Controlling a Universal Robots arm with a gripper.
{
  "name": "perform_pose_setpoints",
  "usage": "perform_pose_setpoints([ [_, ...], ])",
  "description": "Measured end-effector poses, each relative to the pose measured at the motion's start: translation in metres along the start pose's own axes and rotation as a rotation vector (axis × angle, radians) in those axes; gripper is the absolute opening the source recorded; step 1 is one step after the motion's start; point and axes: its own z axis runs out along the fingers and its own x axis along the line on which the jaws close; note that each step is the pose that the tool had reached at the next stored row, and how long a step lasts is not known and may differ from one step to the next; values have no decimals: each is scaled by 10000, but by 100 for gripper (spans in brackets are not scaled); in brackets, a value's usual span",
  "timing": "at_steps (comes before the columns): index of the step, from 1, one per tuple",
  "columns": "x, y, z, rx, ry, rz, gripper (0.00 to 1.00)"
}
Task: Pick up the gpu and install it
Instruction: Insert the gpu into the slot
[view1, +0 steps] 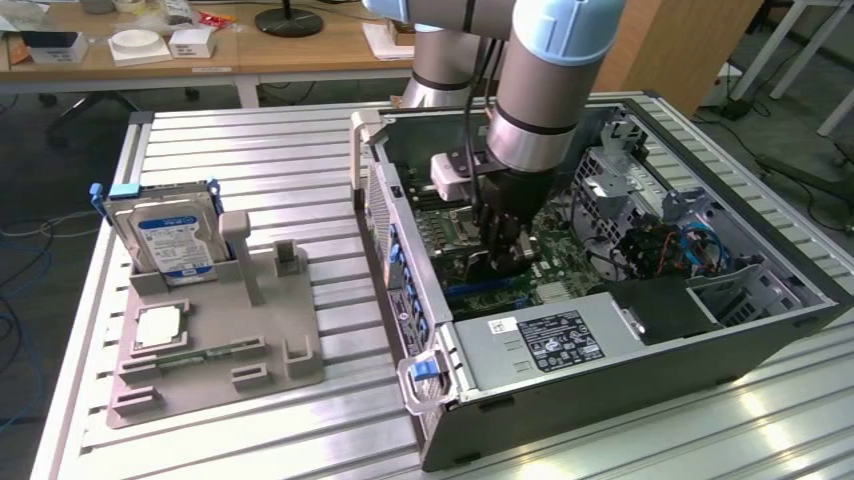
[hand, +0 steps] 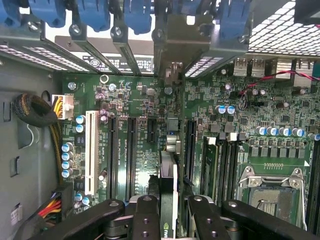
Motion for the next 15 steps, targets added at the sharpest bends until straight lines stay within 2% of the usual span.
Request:
perform_pose_setpoints([
  [15, 2, 12, 3, 3, 1, 34, 27],
])
